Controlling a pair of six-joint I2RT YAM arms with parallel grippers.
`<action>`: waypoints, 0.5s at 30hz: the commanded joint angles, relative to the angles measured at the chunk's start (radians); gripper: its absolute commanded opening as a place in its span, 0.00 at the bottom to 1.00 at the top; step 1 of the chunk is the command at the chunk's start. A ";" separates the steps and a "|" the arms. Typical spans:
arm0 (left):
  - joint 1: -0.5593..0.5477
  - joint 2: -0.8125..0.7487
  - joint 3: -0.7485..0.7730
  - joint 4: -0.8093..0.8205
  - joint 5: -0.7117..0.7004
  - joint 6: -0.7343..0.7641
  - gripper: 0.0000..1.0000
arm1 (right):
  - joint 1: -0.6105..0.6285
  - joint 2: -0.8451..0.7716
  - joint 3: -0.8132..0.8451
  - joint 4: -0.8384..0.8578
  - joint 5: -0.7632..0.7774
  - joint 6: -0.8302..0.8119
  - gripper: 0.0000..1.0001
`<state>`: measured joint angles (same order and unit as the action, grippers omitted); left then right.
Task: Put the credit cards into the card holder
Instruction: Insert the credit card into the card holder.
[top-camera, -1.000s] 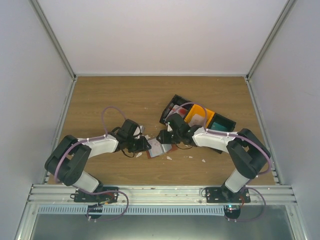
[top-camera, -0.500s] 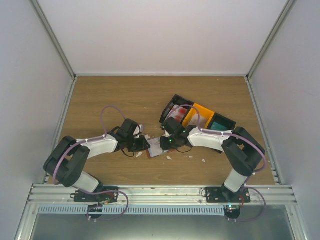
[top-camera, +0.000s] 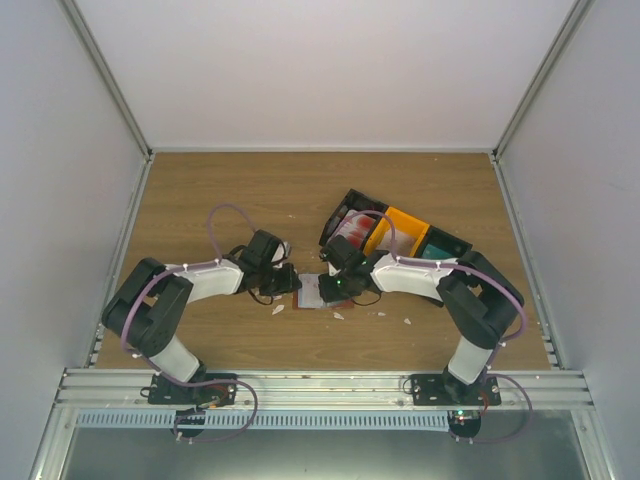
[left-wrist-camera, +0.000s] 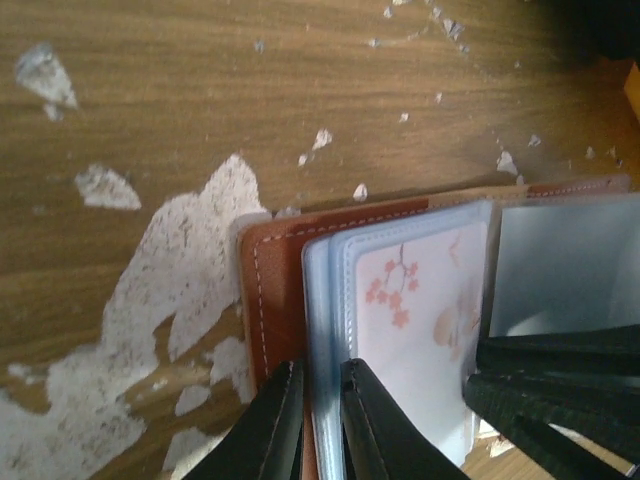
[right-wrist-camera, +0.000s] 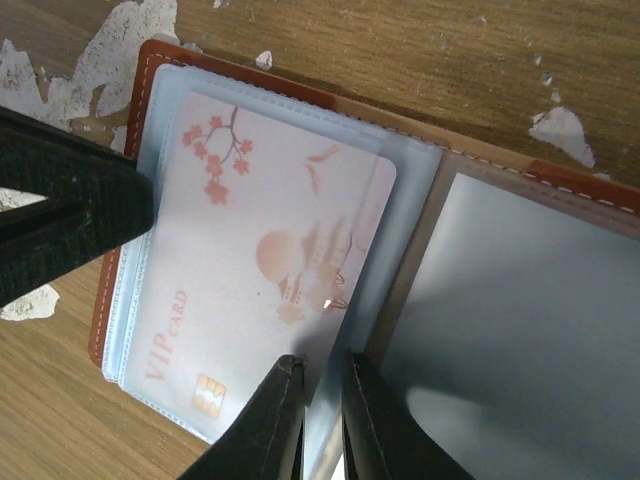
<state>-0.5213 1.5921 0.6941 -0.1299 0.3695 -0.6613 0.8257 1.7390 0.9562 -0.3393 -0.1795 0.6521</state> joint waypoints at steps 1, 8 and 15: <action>0.009 0.049 0.016 0.020 -0.037 0.028 0.16 | 0.015 0.017 0.017 0.007 0.004 0.043 0.11; 0.009 -0.003 0.023 0.010 -0.032 0.037 0.16 | 0.015 0.024 0.013 -0.033 0.048 0.055 0.05; 0.009 -0.054 0.016 0.015 0.002 0.023 0.25 | 0.015 0.033 -0.003 -0.032 0.062 0.075 0.02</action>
<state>-0.5190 1.5803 0.7097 -0.1303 0.3672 -0.6434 0.8276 1.7470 0.9565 -0.3481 -0.1528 0.7017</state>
